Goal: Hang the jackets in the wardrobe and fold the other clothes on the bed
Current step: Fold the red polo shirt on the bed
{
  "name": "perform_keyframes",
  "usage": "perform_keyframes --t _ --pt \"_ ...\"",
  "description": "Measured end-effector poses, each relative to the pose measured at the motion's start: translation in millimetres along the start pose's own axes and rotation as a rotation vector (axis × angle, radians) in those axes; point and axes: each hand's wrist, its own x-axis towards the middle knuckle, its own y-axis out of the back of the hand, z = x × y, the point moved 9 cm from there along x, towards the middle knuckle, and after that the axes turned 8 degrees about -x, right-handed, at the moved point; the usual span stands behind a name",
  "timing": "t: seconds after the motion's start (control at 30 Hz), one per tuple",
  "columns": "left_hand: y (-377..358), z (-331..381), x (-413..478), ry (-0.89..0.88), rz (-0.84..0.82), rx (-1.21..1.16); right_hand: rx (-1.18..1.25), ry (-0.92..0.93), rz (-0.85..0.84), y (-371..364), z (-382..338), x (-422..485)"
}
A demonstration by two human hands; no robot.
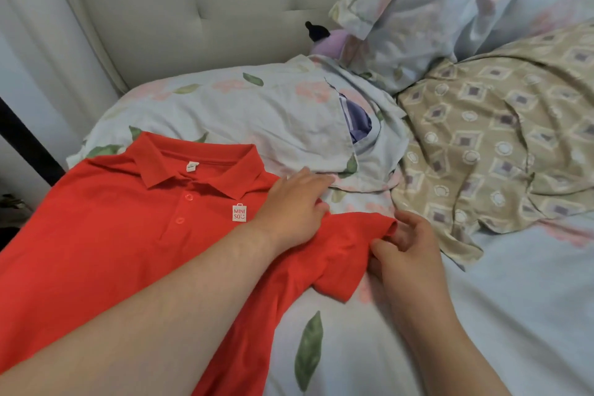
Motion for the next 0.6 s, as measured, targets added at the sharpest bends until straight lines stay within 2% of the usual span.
perform_keyframes --t 0.1,0.23,0.3,0.4,0.53,0.6 --pt "-13.3 -8.8 19.3 0.012 -0.162 0.1 -0.146 -0.069 0.046 8.7 -0.8 -3.1" --pt "-15.4 -20.0 22.6 0.057 -0.203 0.05 -0.334 -0.116 -0.246 -14.1 -4.9 -22.1" --pt "-11.1 -26.6 27.0 0.132 -0.1 -0.134 -0.403 -0.037 -0.306 -23.3 -10.0 -30.0" --pt "1.4 -38.3 30.2 0.243 0.162 -0.425 -0.322 -0.006 -0.264 -29.4 -11.1 -33.1" --pt "10.8 -57.5 22.4 0.341 0.356 -0.436 -0.11 -0.033 -0.254 -15.8 -17.8 -24.8" --pt "11.4 -60.4 16.7 0.33 0.357 -0.388 -0.162 -0.011 -0.335 -9.7 -22.5 -22.1"
